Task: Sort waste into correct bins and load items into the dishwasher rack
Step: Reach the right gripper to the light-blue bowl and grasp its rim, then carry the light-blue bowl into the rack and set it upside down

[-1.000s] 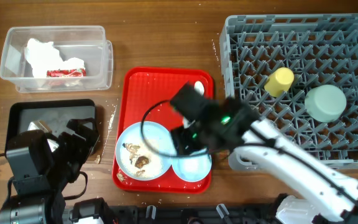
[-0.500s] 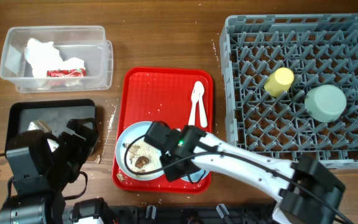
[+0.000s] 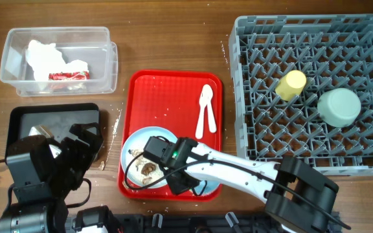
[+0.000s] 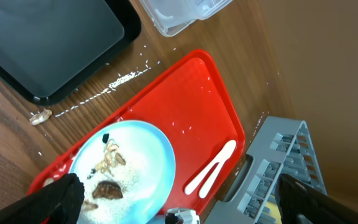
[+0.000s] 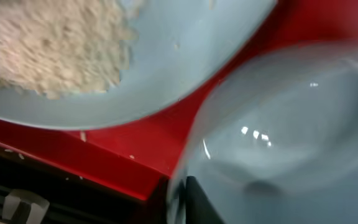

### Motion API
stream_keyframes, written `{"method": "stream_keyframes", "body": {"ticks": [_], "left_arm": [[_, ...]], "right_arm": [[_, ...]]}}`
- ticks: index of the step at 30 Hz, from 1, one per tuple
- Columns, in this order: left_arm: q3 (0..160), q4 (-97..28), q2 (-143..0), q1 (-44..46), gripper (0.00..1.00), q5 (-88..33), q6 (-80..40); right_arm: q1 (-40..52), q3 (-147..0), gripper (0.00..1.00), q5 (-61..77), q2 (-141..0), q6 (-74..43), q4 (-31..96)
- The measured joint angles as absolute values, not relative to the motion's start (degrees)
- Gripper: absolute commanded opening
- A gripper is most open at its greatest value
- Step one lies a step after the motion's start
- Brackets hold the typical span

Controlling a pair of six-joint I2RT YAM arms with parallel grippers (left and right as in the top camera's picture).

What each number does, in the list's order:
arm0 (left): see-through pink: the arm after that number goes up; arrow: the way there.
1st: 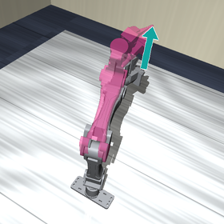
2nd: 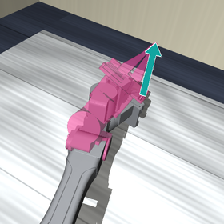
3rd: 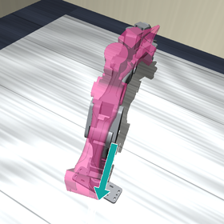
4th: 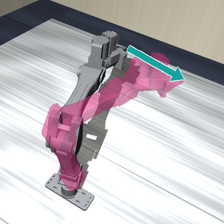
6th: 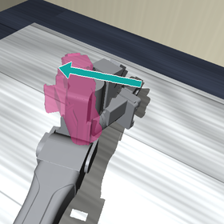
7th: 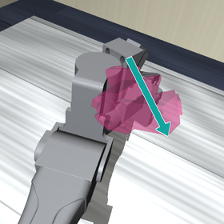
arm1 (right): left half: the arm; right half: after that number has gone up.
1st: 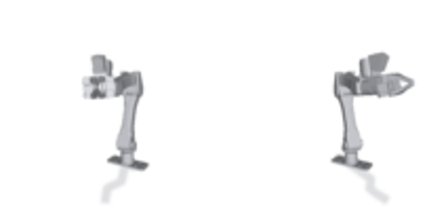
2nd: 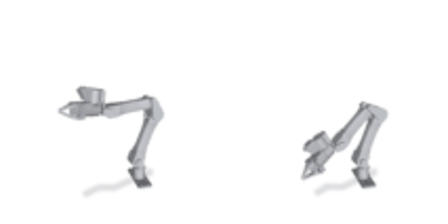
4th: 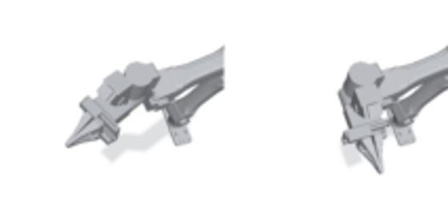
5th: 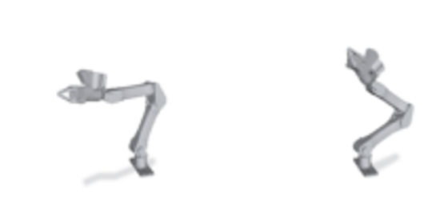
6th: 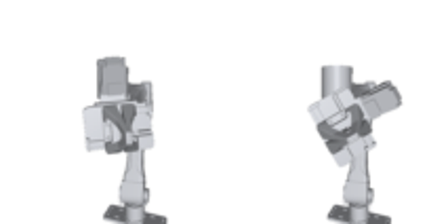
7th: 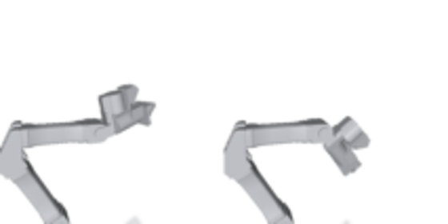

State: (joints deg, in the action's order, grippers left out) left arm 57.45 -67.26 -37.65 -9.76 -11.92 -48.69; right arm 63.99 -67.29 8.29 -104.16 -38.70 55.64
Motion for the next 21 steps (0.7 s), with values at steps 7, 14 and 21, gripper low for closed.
{"method": "stream_keyframes", "body": {"ticks": [7,14,21], "left_arm": [[57.45,-67.29,-37.65,-9.76,1.0,-11.92,-48.69],[57.45,-67.26,-37.65,-9.76,1.0,-11.92,-48.69],[57.45,-67.29,-37.65,-9.76,1.0,-11.92,-48.69]], "right_arm": [[63.81,-69.49,0.04,7.81,-104.16,-38.3,59.79],[57.6,-76.05,0.04,7.86,-103.68,-35.18,68.53],[44.8,-77.47,0.04,8.69,-92.12,-30.44,69.87]]}}
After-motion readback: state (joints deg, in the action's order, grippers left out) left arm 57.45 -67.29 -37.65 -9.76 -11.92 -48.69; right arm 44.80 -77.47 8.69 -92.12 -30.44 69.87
